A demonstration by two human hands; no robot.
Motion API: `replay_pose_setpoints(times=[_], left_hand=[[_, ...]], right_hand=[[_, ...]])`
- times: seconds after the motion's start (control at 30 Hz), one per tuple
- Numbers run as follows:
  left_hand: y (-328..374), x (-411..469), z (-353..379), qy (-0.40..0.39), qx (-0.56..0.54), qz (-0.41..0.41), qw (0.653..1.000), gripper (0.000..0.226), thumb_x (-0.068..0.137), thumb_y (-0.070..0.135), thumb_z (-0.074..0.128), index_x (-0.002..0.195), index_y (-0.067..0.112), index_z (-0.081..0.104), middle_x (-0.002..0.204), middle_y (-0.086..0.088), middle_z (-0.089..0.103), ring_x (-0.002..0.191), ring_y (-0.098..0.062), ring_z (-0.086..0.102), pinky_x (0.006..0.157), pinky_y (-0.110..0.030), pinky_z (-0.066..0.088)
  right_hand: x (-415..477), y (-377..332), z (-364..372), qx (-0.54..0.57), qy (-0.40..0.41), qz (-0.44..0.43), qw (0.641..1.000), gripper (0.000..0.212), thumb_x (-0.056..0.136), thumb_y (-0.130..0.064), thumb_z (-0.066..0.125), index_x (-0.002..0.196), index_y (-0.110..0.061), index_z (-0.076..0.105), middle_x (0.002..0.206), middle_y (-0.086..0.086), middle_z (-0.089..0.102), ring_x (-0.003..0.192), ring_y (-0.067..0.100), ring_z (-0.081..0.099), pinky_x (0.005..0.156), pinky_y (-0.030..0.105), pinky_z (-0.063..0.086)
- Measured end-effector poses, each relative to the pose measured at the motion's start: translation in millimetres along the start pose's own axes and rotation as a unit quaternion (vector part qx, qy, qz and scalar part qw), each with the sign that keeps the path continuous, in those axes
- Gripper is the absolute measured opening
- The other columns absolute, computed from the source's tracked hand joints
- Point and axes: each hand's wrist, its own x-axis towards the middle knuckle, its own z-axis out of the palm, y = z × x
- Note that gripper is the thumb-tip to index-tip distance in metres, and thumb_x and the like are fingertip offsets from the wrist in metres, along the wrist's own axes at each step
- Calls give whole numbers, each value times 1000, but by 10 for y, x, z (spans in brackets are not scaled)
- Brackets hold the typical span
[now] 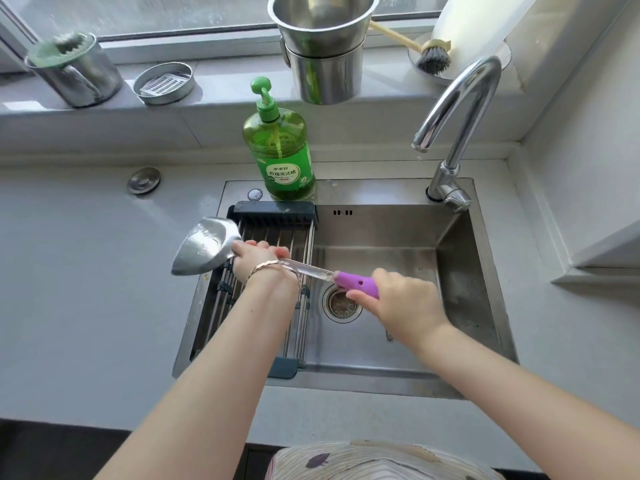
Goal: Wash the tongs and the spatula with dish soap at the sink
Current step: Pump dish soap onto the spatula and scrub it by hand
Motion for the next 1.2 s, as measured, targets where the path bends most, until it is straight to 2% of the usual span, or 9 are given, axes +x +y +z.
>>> replay_pose_setpoints(times=[0.1, 0.17, 0.23, 0.33, 0.47, 0.63, 0.77, 0.97, 1.2], left_hand=[[-6, -49, -61, 38, 28, 24, 999, 42, 97, 33, 40, 61, 15, 31, 42, 7, 25, 27, -6, 20, 31, -16, 18], [-5, -78, -104, 37, 67, 30, 997, 39, 95, 33, 45, 63, 14, 34, 47, 6, 24, 28, -6, 21, 31, -16, 19], [34, -77, -107, 22, 74, 43, 996, 36, 95, 28, 45, 64, 15, 32, 44, 7, 25, 28, -6, 21, 32, -14, 18], [181, 32, -5, 14, 47, 75, 996, 37, 96, 28, 41, 63, 15, 30, 41, 8, 23, 29, -6, 20, 32, -15, 16], [422, 334, 69, 0, 2, 52, 999, 42, 97, 38, 38, 62, 15, 32, 38, 7, 23, 28, -7, 19, 31, -12, 17], [545, 618, 107, -6, 10, 21, 1000, 34, 98, 26, 37, 67, 13, 32, 53, 3, 24, 25, -5, 19, 29, -11, 15], [551, 807, 202, -6, -35, 9, 999, 30, 97, 11, 28, 69, 13, 38, 44, 4, 38, 22, -4, 30, 29, -8, 24], [543, 893, 357, 16, 44, 25, 999, 34, 97, 28, 42, 72, 12, 57, 44, 8, 43, 34, -3, 40, 41, -17, 42], [581, 1008, 496, 19, 35, 20, 999, 39, 97, 38, 37, 67, 15, 43, 61, 2, 37, 54, -10, 39, 63, -29, 45]], right_hand=[[70, 136, -123, 125, -219, 104, 962, 72, 77, -81, 21, 60, -16, 47, 54, -1, 51, 58, 22, 58, 53, 27, 39], [154, 130, -160, 300, -385, 146, 861, 74, 82, -77, 18, 53, -15, 47, 40, -4, 43, 36, 16, 42, 44, 22, 36], [210, 155, -85, 415, -421, 182, 786, 68, 93, -61, 21, 55, -13, 49, 33, -5, 38, 28, 10, 28, 37, 16, 24], [263, 244, 13, 530, -372, 262, 715, 51, 100, -35, 30, 64, -7, 53, 31, -4, 35, 24, 6, 22, 34, 10, 15], [431, 401, 24, 400, -293, 288, 820, 47, 97, -19, 35, 55, -9, 53, 34, -4, 37, 33, 11, 30, 38, 14, 21], [1173, 175, -325, 412, -220, 254, 847, 42, 98, -23, 39, 64, -11, 61, 53, 0, 47, 43, 12, 37, 45, 19, 33], [1917, -284, -668, 555, -229, 241, 762, 36, 98, -32, 44, 79, -4, 58, 64, 4, 52, 50, 11, 46, 44, 15, 42], [2744, -739, -876, 652, -264, 258, 663, 47, 94, -43, 48, 110, 1, 46, 90, 15, 57, 76, 17, 59, 49, 18, 55], [3201, -792, -849, 672, -238, 296, 635, 36, 97, -35, 45, 79, -4, 54, 74, 7, 53, 48, 9, 52, 36, 12, 45]])
